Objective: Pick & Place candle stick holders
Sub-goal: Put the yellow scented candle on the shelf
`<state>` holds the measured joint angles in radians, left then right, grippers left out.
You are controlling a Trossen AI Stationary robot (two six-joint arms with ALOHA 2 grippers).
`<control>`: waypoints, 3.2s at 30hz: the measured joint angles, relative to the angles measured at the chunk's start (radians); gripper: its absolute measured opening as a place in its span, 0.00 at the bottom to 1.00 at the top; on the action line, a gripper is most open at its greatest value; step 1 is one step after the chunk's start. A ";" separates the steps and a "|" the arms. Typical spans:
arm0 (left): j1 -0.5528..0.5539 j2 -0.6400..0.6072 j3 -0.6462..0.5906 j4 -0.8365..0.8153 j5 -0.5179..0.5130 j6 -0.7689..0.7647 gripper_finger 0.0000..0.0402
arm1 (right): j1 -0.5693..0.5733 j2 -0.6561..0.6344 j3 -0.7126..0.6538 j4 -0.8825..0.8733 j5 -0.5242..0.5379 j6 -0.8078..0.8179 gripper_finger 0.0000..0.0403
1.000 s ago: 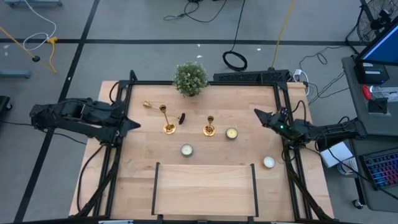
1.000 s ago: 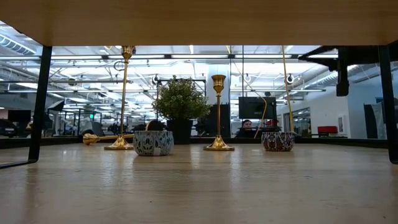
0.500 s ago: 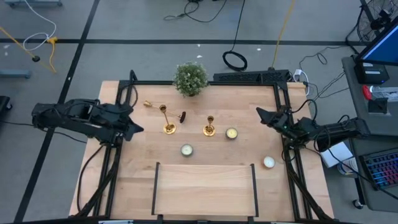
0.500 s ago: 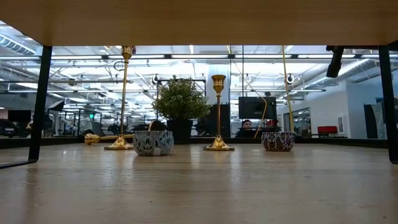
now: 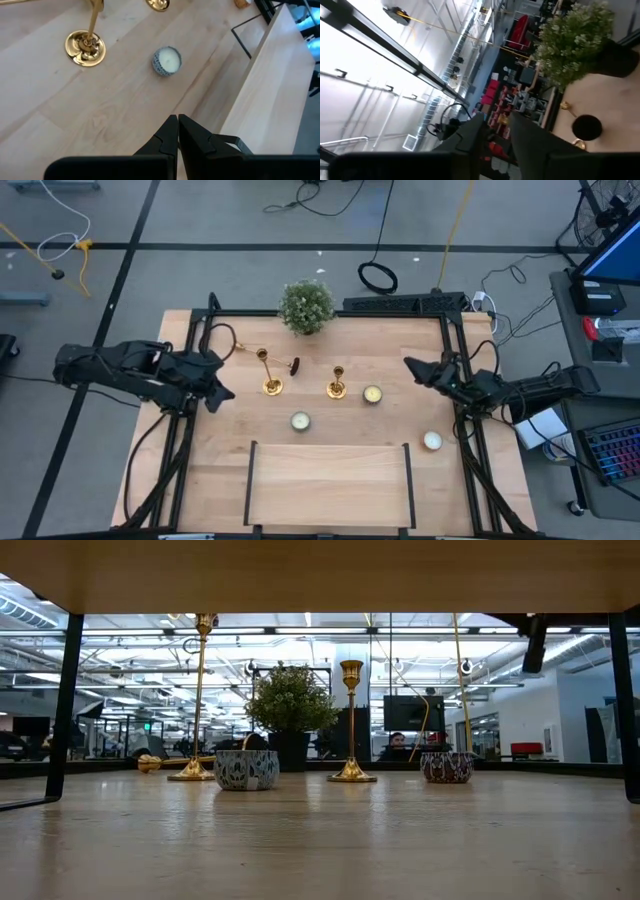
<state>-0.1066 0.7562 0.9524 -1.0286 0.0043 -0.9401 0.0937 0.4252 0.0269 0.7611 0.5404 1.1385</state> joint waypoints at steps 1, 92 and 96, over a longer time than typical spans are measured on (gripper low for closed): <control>0.000 0.004 0.000 0.000 -0.001 0.000 0.04 | 0.000 0.004 0.000 0.017 0.000 -0.001 0.28; -0.367 0.272 0.449 0.767 -0.043 0.543 0.51 | 0.000 0.285 0.296 0.161 -0.145 -0.235 0.39; -0.440 0.271 0.559 0.464 -0.345 0.580 0.47 | 0.000 0.285 0.296 0.146 -0.145 -0.235 0.39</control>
<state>-0.5465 1.0275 1.5118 -0.5650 -0.3410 -0.3606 0.0933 0.7097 0.3229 0.9072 0.3950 0.9039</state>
